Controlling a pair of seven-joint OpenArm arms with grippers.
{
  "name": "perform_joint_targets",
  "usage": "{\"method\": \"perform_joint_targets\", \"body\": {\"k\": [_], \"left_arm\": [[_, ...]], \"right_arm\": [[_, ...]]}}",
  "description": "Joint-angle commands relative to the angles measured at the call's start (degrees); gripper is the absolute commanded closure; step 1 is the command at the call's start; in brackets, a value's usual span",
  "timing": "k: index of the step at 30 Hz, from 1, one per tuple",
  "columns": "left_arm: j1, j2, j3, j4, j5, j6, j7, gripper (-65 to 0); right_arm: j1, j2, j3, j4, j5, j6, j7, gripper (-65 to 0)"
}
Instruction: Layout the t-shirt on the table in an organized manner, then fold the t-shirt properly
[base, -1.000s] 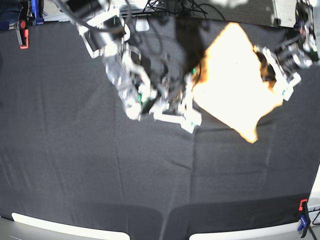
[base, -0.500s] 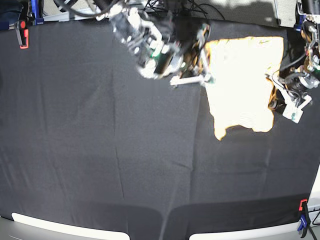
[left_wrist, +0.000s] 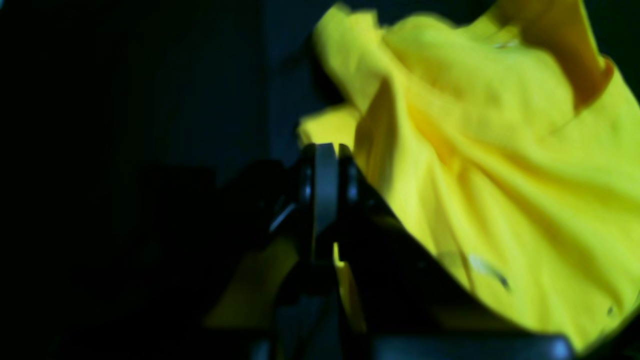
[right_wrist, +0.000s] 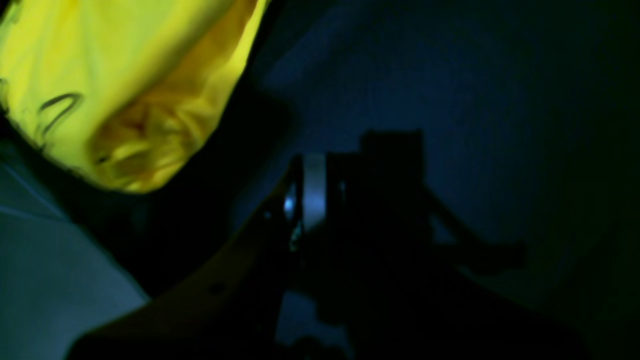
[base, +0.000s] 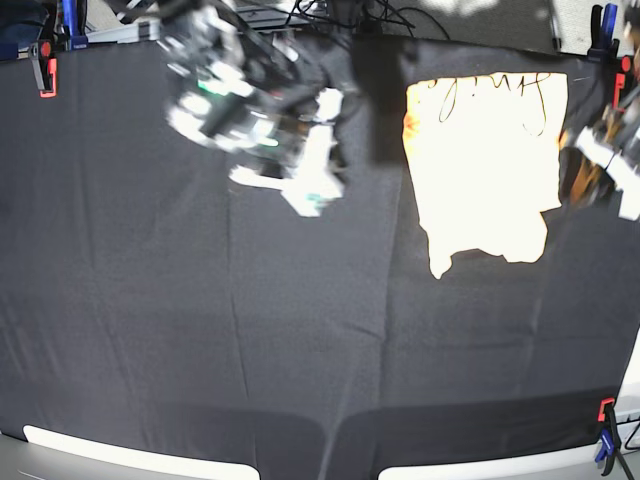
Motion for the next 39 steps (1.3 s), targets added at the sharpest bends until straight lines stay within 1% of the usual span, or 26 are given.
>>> {"method": "perform_joint_targets", "body": {"k": [1,4,6,10,12,16,20,21,25,27,29,30,32,33,35,37,39], "left_arm": [[2.16,-0.94,-1.84,1.92,-1.46,-0.42,-0.61,0.0],[9.31,-0.92,-5.31,4.83,-3.15,-0.42,-0.09,0.0],[13.88,-0.31,-6.99,6.58,-4.13,-0.42,1.29,0.0],[21.11,4.02,-8.70,8.72,-6.54,-0.96,4.70,0.0],[23.96,6.27,-8.68,8.76,-7.26,-2.23,5.38,0.0],[28.98,9.38,-8.68,8.61,-7.06,-2.62,6.91,0.0],[32.83,9.70,-8.57,7.13,-7.02,-3.02,8.39,0.0],[33.33,9.70,-8.57,6.27,-7.02,-3.85,8.66,0.0],[32.85,9.92,-8.52,1.64,-7.08,-7.50,9.20,0.0],[31.80,10.78,-8.52,-1.20,-7.08,-7.76,10.08,0.0],[30.67,12.15,-8.50,-5.33,-7.08,-7.80,9.94,0.0],[29.92,12.98,-8.50,-7.89,-7.02,-7.80,9.73,0.0],[28.15,14.73,-8.50,-13.97,-5.97,-8.08,8.31,0.0],[27.10,15.50,-8.50,-17.40,-4.52,-8.08,6.16,0.0],[24.87,16.55,-8.46,-24.41,-0.83,-8.08,-0.42,0.0],[22.29,16.76,-7.67,-31.04,3.26,-8.08,-7.19,0.0],[19.41,16.79,-5.99,-36.76,9.29,-8.08,-12.74,0.0]], "right_arm": [[-1.33,-0.17,1.36,2.75,1.01,0.15,-0.24,0.0],[-6.27,-0.55,5.57,8.20,0.96,-0.57,-4.24,0.0],[-10.21,-0.61,8.15,11.80,0.96,-1.01,-5.46,0.0],[-18.64,-0.61,12.04,17.70,0.98,-1.14,-8.90,0.0],[-22.99,-0.61,13.51,18.93,0.98,-1.11,-9.01,0.0],[-30.91,-0.61,15.91,18.97,0.94,-1.11,-8.46,0.0],[-37.16,-0.59,18.01,18.95,0.92,-1.09,-8.33,0.0],[-38.27,-0.59,18.56,18.88,0.92,-1.09,-8.59,0.0],[-40.81,-0.02,21.03,15.58,0.92,-1.07,-10.21,0.0],[-40.74,0.98,22.27,10.78,0.98,-1.09,-10.19,0.0],[-40.17,3.19,22.49,4.24,1.22,-1.07,-9.84,0.0],[-39.69,4.50,22.45,0.61,2.49,-1.05,-9.03,0.0],[-38.25,7.10,22.45,-6.84,5.40,-0.55,-7.69,0.0],[-37.13,8.26,22.45,-10.51,5.99,0.24,-6.91,0.0],[-34.29,10.23,22.40,-17.86,6.45,0.46,-5.22,0.0],[-31.01,11.65,22.40,-25.14,6.51,0.42,-4.11,0.0],[-27.67,12.72,22.40,-32.24,6.45,-0.09,-2.95,0.0]]}}
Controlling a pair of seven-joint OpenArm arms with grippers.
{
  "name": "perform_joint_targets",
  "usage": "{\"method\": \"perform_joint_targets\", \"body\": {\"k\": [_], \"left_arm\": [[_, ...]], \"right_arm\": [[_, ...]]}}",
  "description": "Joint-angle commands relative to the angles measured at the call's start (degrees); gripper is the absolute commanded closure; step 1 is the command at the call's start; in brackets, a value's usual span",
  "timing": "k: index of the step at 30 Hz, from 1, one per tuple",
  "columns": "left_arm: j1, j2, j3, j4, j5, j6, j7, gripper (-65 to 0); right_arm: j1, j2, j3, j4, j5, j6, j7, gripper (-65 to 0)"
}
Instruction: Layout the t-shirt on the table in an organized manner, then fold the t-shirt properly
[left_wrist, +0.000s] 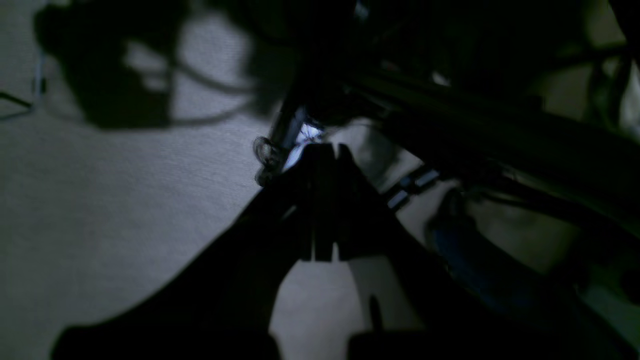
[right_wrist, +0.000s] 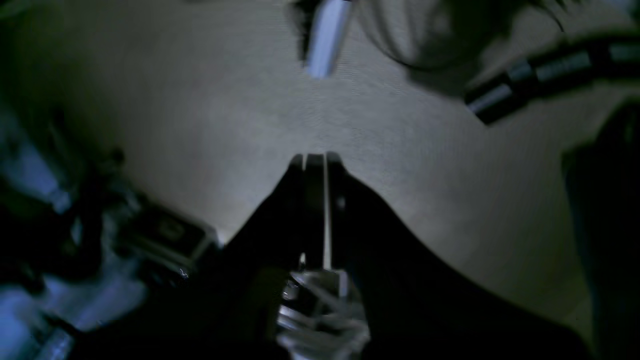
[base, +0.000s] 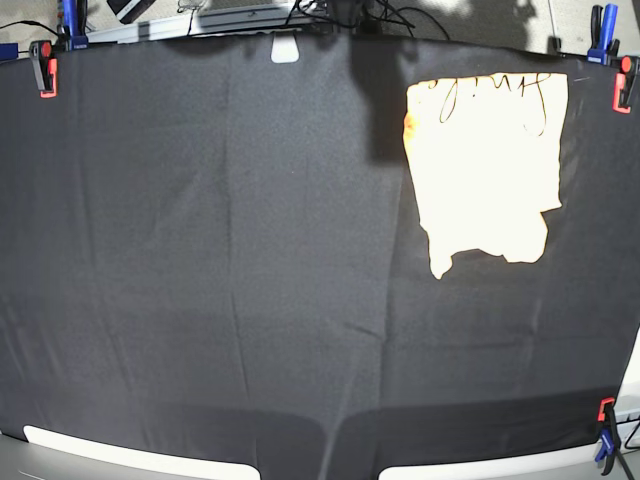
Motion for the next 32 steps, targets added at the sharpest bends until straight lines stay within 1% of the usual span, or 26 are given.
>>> {"method": "perform_joint_targets", "body": {"k": [1,4,7,8,10,11,13,14,16,19,21,23,32], "left_arm": [[-0.35,-0.44,1.01,-2.05,2.36,-0.54,-2.95,0.0],[-4.42,-0.42,5.05,-9.62,11.06,-0.54,-12.39,0.0],[-8.31,-0.39,9.09,-17.20,16.17,-0.54,-19.98,0.0],[-9.64,-0.37,10.08,-19.63,17.59,1.05,-21.99,0.0],[-12.28,-0.37,11.28,-24.44,19.43,6.29,-25.14,0.0],[-13.66,-0.37,11.43,-26.71,19.89,8.33,-26.32,0.0],[-16.26,-0.37,11.43,-30.53,19.96,10.23,-27.85,0.0],[-17.59,-0.35,11.43,-32.09,19.96,10.40,-28.04,0.0],[-20.00,-0.31,11.43,-34.56,19.98,10.56,-28.00,0.0],[-22.34,0.15,11.43,-36.63,19.98,11.74,-29.29,0.0],[-23.34,0.79,11.39,-36.89,19.98,14.58,-29.68,0.0],[-24.02,1.55,11.41,-36.85,20.00,16.22,-30.42,0.0],[-25.70,3.63,11.41,-36.83,20.00,16.37,-30.80,0.0]], "right_arm": [[0.85,0.74,0.15,-2.54,0.31,-0.48,0.17,0.0],[5.75,2.14,-0.96,-12.52,-1.22,-0.35,5.05,0.0],[10.16,4.15,-4.92,-21.62,-5.49,-0.37,13.62,0.0],[11.54,4.70,-6.45,-24.52,-7.02,-0.70,16.96,0.0],[14.32,5.29,-9.11,-30.38,-9.03,-1.09,24.06,0.0],[15.74,5.25,-9.97,-33.44,-10.08,-1.42,28.20,0.0],[18.51,4.61,-11.19,-39.65,-12.22,-1.36,36.57,0.0],[20.06,4.11,-11.54,-42.91,-14.12,-1.38,40.81,0.0],[23.39,2.93,-11.78,-49.03,-18.27,-1.38,45.92,0.0],[28.24,1.51,-11.80,-56.52,-22.25,-1.42,47.43,0.0],[30.53,1.22,-11.80,-59.32,-22.18,-1.40,47.41,0.0],[31.67,1.18,-11.80,-60.19,-22.18,-1.40,47.36,0.0],[31.98,1.31,-11.80,-59.87,-22.21,-1.42,48.17,0.0]]}}
